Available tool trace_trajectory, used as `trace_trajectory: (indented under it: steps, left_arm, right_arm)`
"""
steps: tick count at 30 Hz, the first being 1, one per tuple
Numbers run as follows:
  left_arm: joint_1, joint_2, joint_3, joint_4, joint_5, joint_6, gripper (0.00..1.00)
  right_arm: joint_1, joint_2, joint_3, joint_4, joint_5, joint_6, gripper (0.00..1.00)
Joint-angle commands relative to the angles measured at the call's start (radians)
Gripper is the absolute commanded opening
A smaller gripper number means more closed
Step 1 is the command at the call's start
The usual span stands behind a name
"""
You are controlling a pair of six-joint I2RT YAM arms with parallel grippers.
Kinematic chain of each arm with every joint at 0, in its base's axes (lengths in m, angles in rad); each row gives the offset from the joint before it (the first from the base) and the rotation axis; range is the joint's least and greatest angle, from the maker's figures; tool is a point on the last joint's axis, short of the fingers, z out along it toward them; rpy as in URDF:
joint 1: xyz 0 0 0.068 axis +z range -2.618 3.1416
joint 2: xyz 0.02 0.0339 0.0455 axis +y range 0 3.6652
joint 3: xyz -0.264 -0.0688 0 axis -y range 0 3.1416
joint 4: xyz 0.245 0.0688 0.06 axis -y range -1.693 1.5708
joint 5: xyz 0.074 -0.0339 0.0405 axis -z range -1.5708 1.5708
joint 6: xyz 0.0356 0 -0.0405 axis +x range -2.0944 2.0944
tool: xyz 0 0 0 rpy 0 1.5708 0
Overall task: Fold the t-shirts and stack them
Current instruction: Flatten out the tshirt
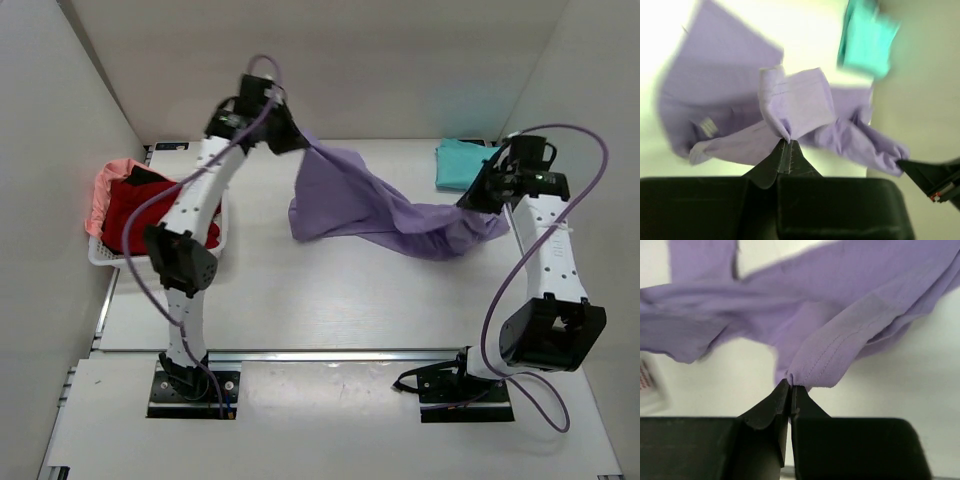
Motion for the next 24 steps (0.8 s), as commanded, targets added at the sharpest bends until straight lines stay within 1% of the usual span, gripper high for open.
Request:
trace_trajectory:
  steps: [1,2,4,5,7,9,11,13,14,16,18,21,23,24]
  left_arm:
    - [0.128,-0.179,0.032,-0.035,-0.007,0.040,0.00]
    - [0.141,-0.242,-0.017,-0.009,-0.005,0.052,0.00]
    - [0.198,-0.381,-0.098,0.110,0.012,0.075,0.00]
    - [0.219,-0.409,-0.138,0.153,0.007,0.077,0.00]
    - [0.230,-0.506,-0.140,0.172,-0.029,0.115,0.00]
    - [0.218,-0.544,-0.062,0.152,-0.102,0.159,0.00]
    - [0.215,-0.592,-0.043,0.157,-0.140,0.184,0.00]
    - [0.241,-0.683,-0.097,0.184,-0.146,0.172,0.00]
    - [0.248,-0.737,-0.111,0.218,-0.157,0.167,0.00]
    - [0.242,-0.773,-0.108,0.235,-0.215,0.177,0.00]
    - [0.235,-0.773,-0.059,0.218,-0.235,0.178,0.00]
    - [0.232,-0.747,0.018,0.223,-0.254,0.175,0.00]
    - [0.235,-0.739,0.004,0.252,-0.254,0.155,0.00]
    - [0.241,-0.732,0.000,0.266,-0.243,0.144,0.00]
  right_arm:
    - [-0.033,-0.057,0.122,0.020,0.015,-0.013,0.00]
    - [-0.044,-0.070,0.158,0.020,0.004,-0.016,0.00]
    - [-0.042,-0.093,0.196,0.023,0.018,-0.035,0.00]
    - [-0.039,-0.110,0.213,0.017,0.036,-0.049,0.00]
    - [-0.021,-0.145,0.235,0.019,0.079,-0.064,0.00]
    - [-0.019,-0.207,0.241,0.036,0.094,-0.072,0.00]
    - [-0.019,-0.268,0.230,0.065,0.113,-0.073,0.00]
    - [-0.047,-0.375,0.216,0.149,0.110,-0.078,0.00]
    - [-0.077,-0.400,0.192,0.170,0.108,-0.079,0.00]
    - [-0.122,-0.500,0.187,0.259,0.110,-0.069,0.00]
    - [-0.177,-0.511,0.219,0.283,0.090,-0.062,0.00]
    - [-0.185,-0.453,0.326,0.269,0.026,-0.026,0.00]
    - [-0.168,-0.381,0.362,0.260,-0.010,0.006,0.00]
    - [-0.147,-0.373,0.354,0.269,-0.022,0.020,0.00]
